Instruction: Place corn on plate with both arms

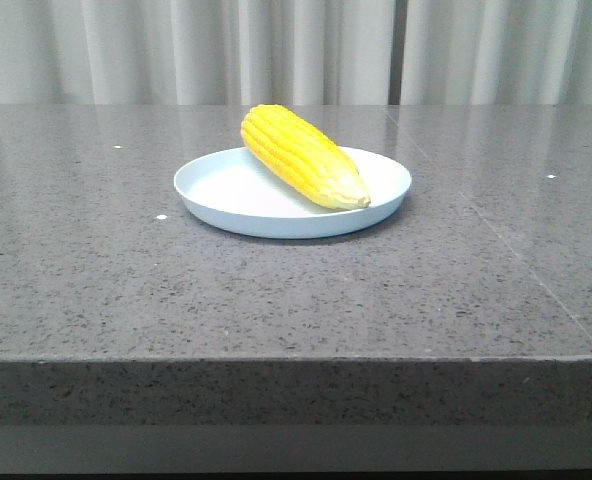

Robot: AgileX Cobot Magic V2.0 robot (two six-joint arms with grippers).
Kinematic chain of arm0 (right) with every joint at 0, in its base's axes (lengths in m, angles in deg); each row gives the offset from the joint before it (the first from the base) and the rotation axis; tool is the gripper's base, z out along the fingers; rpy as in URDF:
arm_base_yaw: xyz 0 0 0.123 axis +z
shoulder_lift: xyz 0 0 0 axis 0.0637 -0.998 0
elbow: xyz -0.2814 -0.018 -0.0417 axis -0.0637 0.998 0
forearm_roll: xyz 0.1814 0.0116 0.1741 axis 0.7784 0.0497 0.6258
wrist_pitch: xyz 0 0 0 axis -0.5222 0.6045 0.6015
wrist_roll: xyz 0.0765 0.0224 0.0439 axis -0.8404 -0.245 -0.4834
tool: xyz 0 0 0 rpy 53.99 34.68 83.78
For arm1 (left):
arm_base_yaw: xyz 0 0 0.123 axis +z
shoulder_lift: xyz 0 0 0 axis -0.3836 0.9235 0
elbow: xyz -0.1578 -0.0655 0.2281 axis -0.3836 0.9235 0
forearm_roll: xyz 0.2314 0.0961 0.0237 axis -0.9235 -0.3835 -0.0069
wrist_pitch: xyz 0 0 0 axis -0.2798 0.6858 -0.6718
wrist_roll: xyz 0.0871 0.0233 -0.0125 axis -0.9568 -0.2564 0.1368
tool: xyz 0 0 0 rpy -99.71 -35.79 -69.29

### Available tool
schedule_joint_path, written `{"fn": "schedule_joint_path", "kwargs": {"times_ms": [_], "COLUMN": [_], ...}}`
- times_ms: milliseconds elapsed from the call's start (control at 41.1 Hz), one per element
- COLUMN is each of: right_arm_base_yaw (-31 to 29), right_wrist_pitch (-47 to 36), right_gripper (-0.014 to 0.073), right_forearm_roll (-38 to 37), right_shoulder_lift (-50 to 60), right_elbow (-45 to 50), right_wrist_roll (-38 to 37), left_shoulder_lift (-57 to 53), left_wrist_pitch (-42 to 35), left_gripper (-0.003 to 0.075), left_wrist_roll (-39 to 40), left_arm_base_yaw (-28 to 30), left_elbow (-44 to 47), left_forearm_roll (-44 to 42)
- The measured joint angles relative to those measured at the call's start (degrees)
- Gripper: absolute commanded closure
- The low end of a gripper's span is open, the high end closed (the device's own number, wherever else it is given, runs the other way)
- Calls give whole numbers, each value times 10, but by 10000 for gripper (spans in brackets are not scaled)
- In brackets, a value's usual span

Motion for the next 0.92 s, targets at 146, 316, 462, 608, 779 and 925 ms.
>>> {"fn": "schedule_joint_path", "kwargs": {"times_ms": [146,316,462,608,779,925], "right_arm_base_yaw": [0,10,11,11,11,11], "right_wrist_pitch": [0,-3,-3,-3,-3,-3], "right_gripper": [662,662,662,662,662,662], "right_forearm_roll": [0,0,0,0,0,0], "right_shoulder_lift": [0,0,0,0,0,0], "right_elbow": [0,0,0,0,0,0], "right_wrist_roll": [0,0,0,0,0,0], "left_shoulder_lift": [0,0,0,0,0,0], "left_wrist_pitch": [0,0,0,0,0,0], "left_gripper": [741,741,741,741,741,741], "left_wrist_roll": [0,0,0,0,0,0], "left_arm_base_yaw": [0,0,0,0,0,0], "left_elbow": [0,0,0,0,0,0], "left_forearm_roll": [0,0,0,0,0,0]}}
